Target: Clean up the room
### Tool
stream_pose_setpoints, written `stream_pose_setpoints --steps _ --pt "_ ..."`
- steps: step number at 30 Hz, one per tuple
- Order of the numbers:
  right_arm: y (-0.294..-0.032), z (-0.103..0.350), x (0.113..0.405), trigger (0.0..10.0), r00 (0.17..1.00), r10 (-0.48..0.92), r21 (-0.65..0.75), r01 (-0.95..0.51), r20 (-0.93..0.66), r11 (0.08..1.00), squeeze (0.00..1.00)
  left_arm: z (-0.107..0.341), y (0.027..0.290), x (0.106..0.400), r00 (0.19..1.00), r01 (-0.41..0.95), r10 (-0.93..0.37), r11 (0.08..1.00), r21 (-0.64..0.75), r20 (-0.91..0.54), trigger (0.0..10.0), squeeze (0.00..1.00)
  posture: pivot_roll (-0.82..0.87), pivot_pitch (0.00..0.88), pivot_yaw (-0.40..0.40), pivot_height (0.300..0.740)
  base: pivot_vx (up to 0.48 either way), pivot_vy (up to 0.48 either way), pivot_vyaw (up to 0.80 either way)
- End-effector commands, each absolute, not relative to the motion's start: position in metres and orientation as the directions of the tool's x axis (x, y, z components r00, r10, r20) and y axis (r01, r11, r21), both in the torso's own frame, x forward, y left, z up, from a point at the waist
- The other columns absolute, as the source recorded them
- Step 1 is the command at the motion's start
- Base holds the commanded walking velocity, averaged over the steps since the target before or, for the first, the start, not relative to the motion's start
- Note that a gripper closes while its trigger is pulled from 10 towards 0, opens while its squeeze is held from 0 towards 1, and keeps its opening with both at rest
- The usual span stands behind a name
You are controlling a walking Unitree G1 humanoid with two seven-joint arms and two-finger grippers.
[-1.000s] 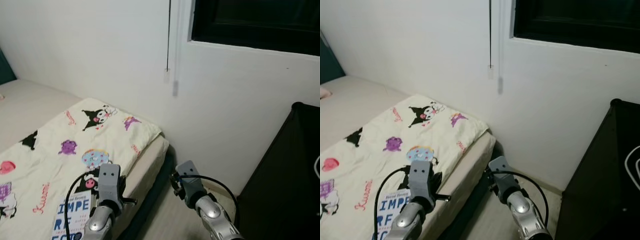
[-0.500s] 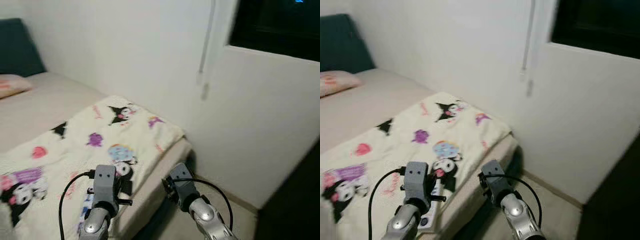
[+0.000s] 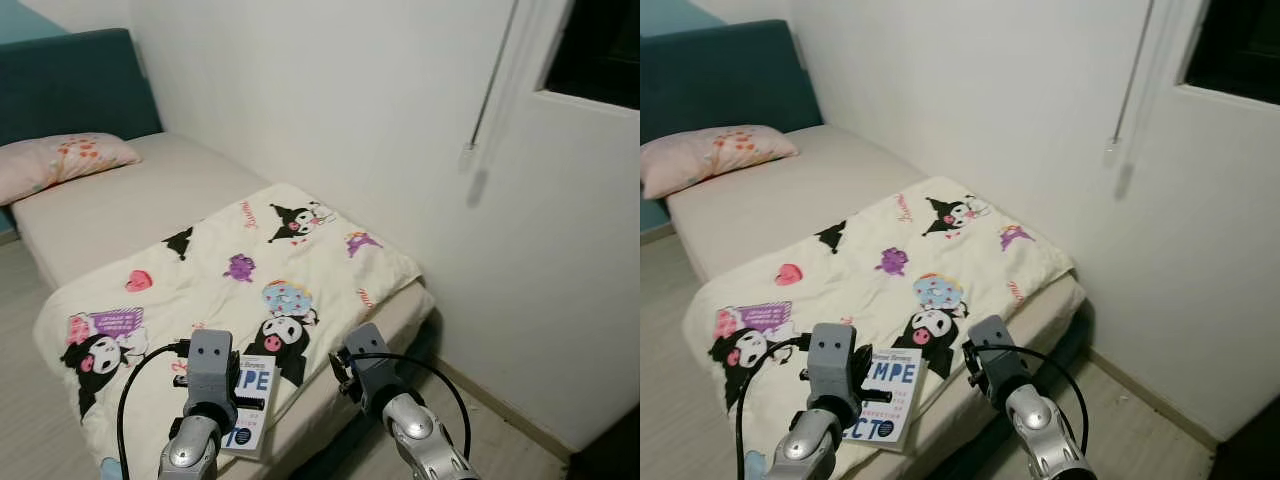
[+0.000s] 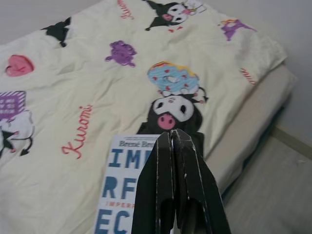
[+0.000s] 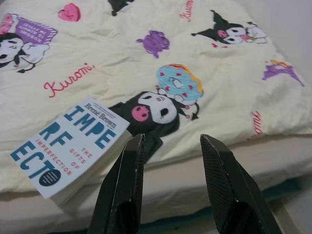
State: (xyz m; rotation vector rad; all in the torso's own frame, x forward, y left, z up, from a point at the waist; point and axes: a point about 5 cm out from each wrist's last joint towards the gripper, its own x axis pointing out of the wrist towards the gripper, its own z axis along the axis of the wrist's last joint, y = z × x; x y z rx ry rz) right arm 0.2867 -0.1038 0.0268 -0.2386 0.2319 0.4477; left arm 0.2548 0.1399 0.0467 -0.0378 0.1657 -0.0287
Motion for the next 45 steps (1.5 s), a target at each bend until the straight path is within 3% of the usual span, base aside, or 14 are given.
stream_pose_setpoints --steps 1,13,23,32,45 --pt "-0.1014 0.0304 0.2885 10.0 0.878 0.405 -0.173 -0.453 -0.255 0.875 0.0 0.0465 0.1423 0.2547 0.986 0.024 -0.027 1.0 -0.019 -0.162 10.0 0.0 -0.03 0.0 -0.027 0.74 0.0 0.0 0.8" --pt "-0.101 0.0293 0.2874 10.0 0.877 0.406 -0.167 -0.454 -0.257 0.875 0.0 0.0465 0.1389 0.255 0.985 0.053 -0.057 0.998 -0.03 -0.165 10.0 0.0 -0.03 0.0 -0.02 0.74 0.0 0.0 0.8" --pt "-0.1034 0.0288 0.288 10.0 0.885 0.39 -0.148 -0.435 -0.256 0.888 0.0 0.0492 0.1379 0.2557 0.987 0.067 -0.068 0.998 -0.007 -0.145 10.0 0.0 -0.03 0.0 -0.019 0.74 0.0 0.0 0.0" --pt "-0.1039 0.0285 0.2873 10.0 0.884 0.391 -0.147 -0.435 -0.255 0.888 0.0 0.0497 0.1357 0.2561 0.987 0.075 -0.073 0.997 0.009 -0.144 10.0 0.0 -0.04 0.0 -0.017 0.74 0.0 -0.48 0.0" --pt "-0.1022 0.028 0.2877 10.0 0.874 0.405 -0.168 -0.457 -0.268 0.874 0.0 0.0463 0.137 0.2544 0.986 0.048 -0.052 0.998 -0.027 -0.16 10.0 0.0 -0.04 0.0 -0.023 0.74 0.0 0.0 0.0"
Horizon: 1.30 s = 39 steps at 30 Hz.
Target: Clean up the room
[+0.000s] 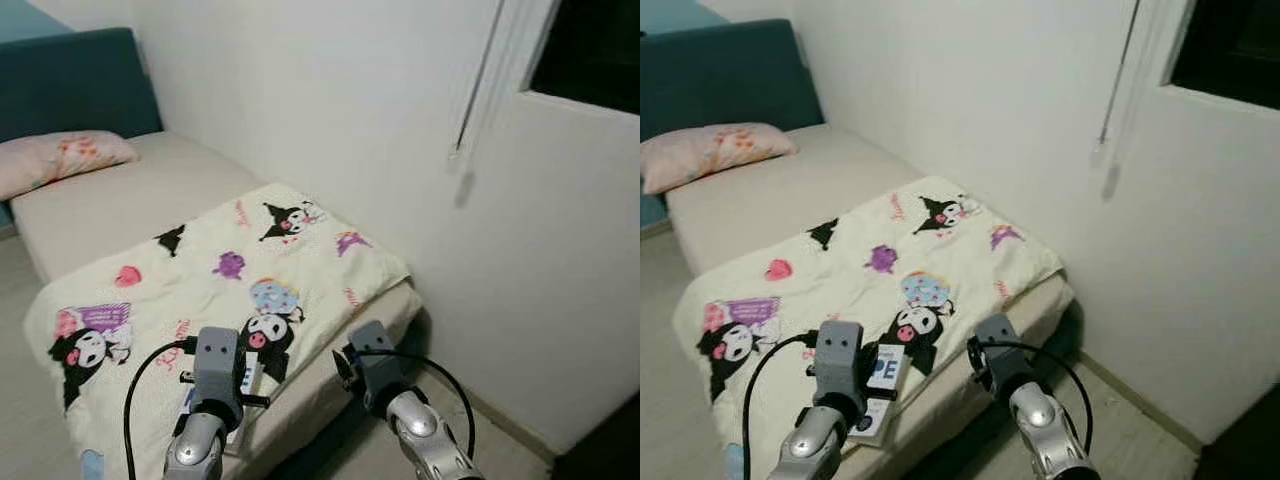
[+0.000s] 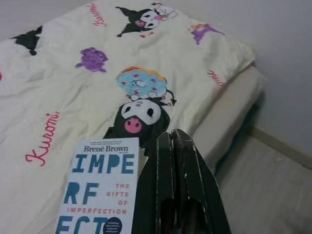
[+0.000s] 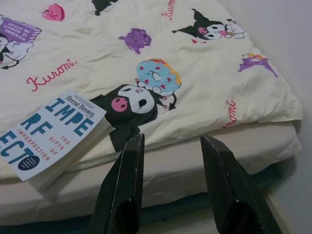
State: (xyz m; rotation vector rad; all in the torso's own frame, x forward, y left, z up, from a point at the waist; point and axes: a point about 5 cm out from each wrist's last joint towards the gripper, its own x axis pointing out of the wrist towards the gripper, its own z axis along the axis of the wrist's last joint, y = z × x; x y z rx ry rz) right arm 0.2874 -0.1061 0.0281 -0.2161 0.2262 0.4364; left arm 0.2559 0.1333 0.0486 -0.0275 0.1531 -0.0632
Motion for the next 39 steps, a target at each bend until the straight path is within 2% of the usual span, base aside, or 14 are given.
stream_pose_setpoints --steps 1,5,32,39 --pt "-0.1022 0.028 0.2877 10.0 0.874 0.405 -0.168 -0.457 -0.268 0.874 0.0 0.0463 0.137 0.2544 0.986 0.048 -0.052 0.998 -0.027 -0.16 10.0 0.0 -0.04 0.0 -0.023 0.74 0.0 0.0 0.0" --pt "-0.1007 0.0282 0.2875 10.0 0.866 0.419 -0.19 -0.475 -0.272 0.859 0.0 0.0463 0.1375 0.2546 0.986 0.045 -0.049 0.999 -0.027 -0.16 10.0 0.0 -0.04 0.0 -0.024 0.74 0.0 0.0 0.13" --pt "-0.0966 0.0327 0.2881 10.0 0.87 0.432 -0.181 -0.476 -0.237 0.861 0.0 0.0469 0.1416 0.2547 0.988 0.014 -0.019 0.999 -0.033 -0.154 10.0 0.0 -0.04 0.0 -0.02 0.74 0.0 0.0 0.8" --pt "-0.0992 0.0326 0.2894 10.0 0.879 0.413 -0.168 -0.456 -0.238 0.874 0.0 0.0474 0.1408 0.2549 0.988 0.016 -0.021 0.999 -0.031 -0.153 10.0 0.0 -0.04 0.0 -0.021 0.74 0.0 0.0 0.0"
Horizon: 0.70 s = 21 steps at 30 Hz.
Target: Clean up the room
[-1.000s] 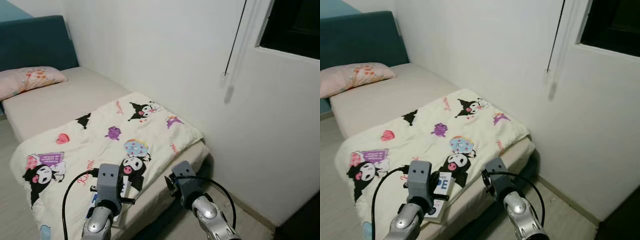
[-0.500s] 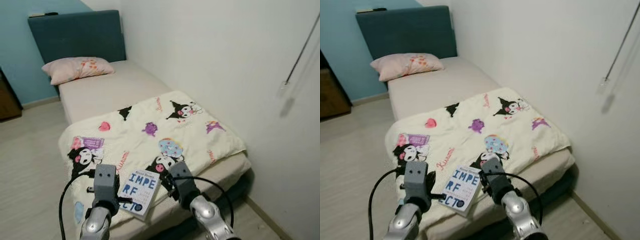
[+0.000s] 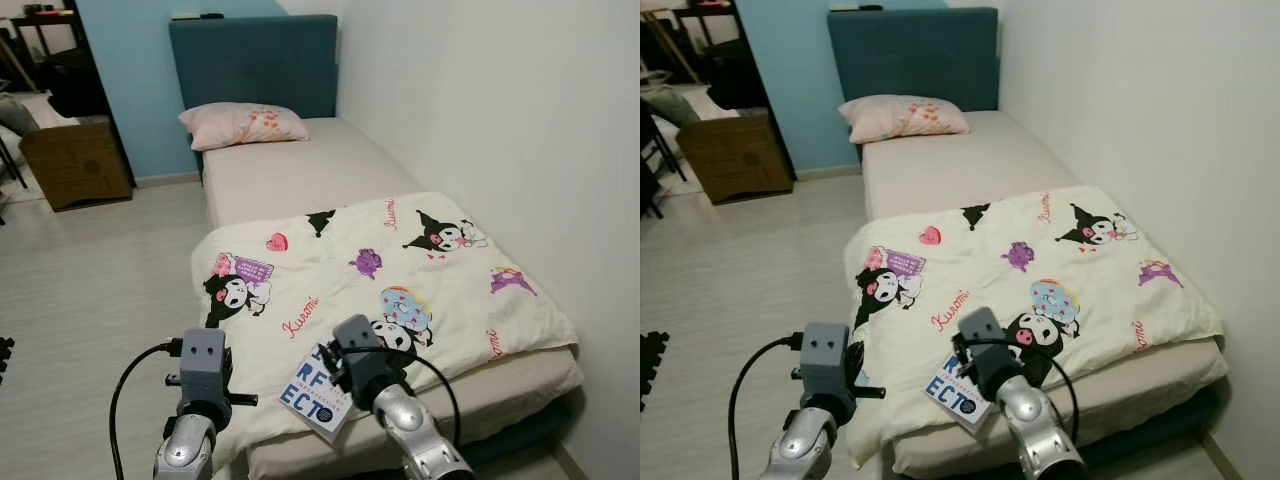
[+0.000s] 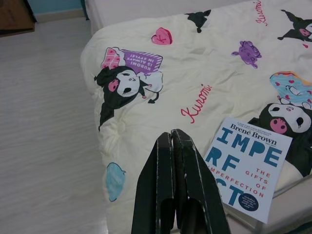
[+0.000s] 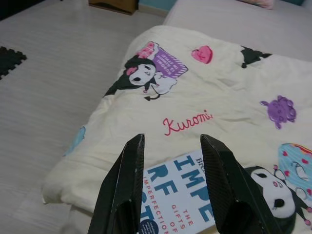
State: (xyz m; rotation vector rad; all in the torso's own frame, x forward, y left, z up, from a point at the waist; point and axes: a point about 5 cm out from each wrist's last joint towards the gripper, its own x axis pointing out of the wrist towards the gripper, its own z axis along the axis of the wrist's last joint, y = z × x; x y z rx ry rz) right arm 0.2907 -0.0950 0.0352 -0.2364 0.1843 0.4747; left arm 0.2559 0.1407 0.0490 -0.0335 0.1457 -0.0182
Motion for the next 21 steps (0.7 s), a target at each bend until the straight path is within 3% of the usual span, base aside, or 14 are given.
stream_pose_setpoints --steps 1,5,21 --pt "-0.0992 0.0326 0.2894 10.0 0.879 0.413 -0.168 -0.456 -0.238 0.874 0.0 0.0474 0.1408 0.2549 0.988 0.016 -0.021 0.999 -0.031 -0.153 10.0 0.0 -0.04 0.0 -0.021 0.74 0.0 0.0 0.0" --pt "-0.1002 0.0308 0.2883 10.0 0.872 0.42 -0.2 -0.472 -0.251 0.859 0.0 0.0467 0.1414 0.2548 0.987 0.012 -0.018 0.999 -0.033 -0.158 10.0 0.0 -0.04 0.0 -0.02 0.74 0.0 0.0 0.0" --pt "-0.0981 0.0324 0.2889 10.0 0.874 0.422 -0.2 -0.471 -0.242 0.859 0.0 0.0466 0.141 0.2561 0.987 0.014 -0.019 0.999 -0.032 -0.162 10.0 0.0 -0.04 0.0 -0.018 0.74 0.0 0.0 0.8"
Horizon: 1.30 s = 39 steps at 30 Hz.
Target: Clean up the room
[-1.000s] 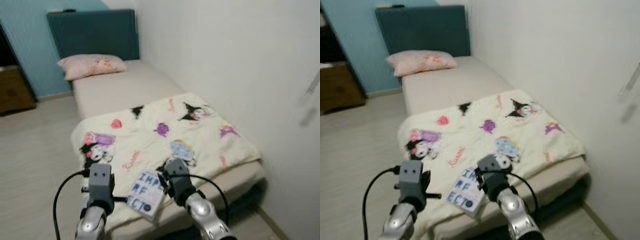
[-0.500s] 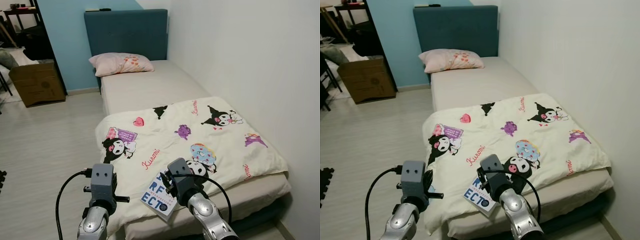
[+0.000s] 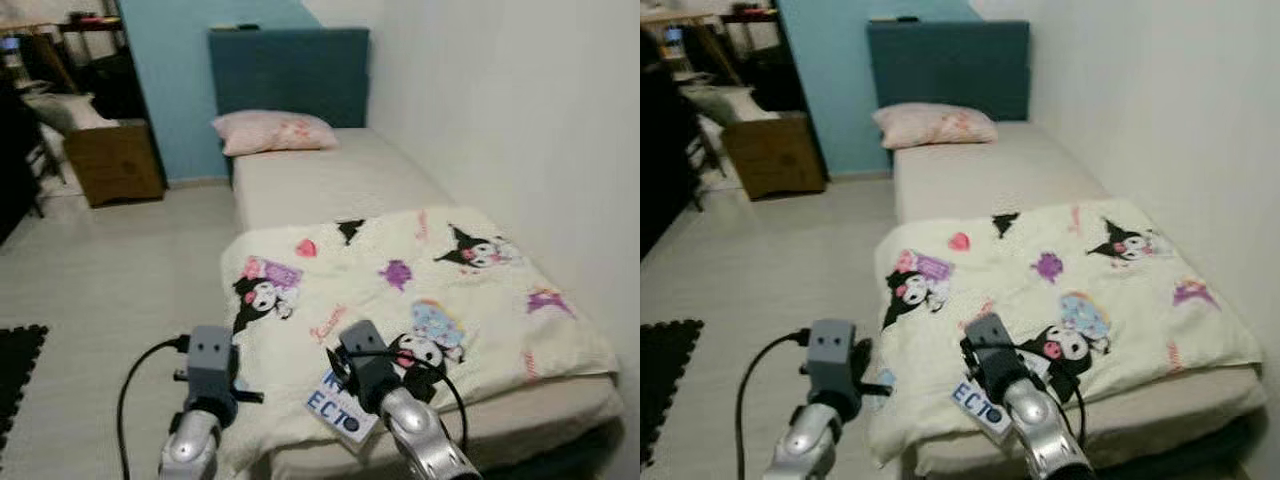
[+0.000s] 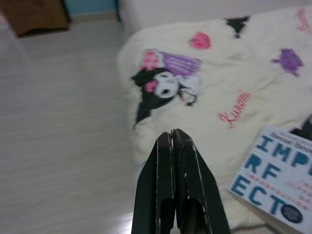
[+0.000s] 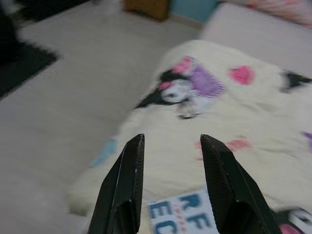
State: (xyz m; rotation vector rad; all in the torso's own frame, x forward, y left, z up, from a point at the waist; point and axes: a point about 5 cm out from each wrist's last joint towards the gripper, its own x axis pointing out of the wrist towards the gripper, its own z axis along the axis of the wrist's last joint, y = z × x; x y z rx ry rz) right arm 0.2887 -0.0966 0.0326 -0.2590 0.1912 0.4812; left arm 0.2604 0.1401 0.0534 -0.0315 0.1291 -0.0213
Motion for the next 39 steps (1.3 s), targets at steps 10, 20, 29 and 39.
stream_pose_setpoints --steps 10,20,29,39 --pt "-0.103 0.031 0.29 10.0 0.892 0.382 -0.187 -0.429 -0.242 0.884 0.0 0.047 0.142 0.257 0.987 0.021 -0.025 1.0 -0.022 -0.161 10.0 0.0 -0.04 0.0 -0.016 0.74 0.0 0.0 0.62" --pt "-0.109 0.03 0.289 10.0 0.898 0.365 -0.189 -0.414 -0.246 0.89 0.0 0.047 0.139 0.258 0.986 0.043 -0.04 0.999 0.016 -0.163 10.0 0.0 -0.04 0.0 -0.013 0.74 0.0 0.0 0.0" --pt "-0.109 0.03 0.288 10.0 0.895 0.37 -0.182 -0.419 -0.248 0.89 0.0 0.048 0.139 0.259 0.987 0.026 -0.024 1.0 0.01 -0.157 10.0 0.0 -0.05 0.0 -0.015 0.74 0.0 -0.36 0.0" --pt "-0.11 0.03 0.287 10.0 0.893 0.377 -0.175 -0.424 -0.248 0.889 0.0 0.047 0.142 0.258 0.987 0.007 -0.005 1.0 0.012 -0.161 10.0 0.0 -0.05 0.0 -0.023 0.74 0.0 -0.392 0.0"
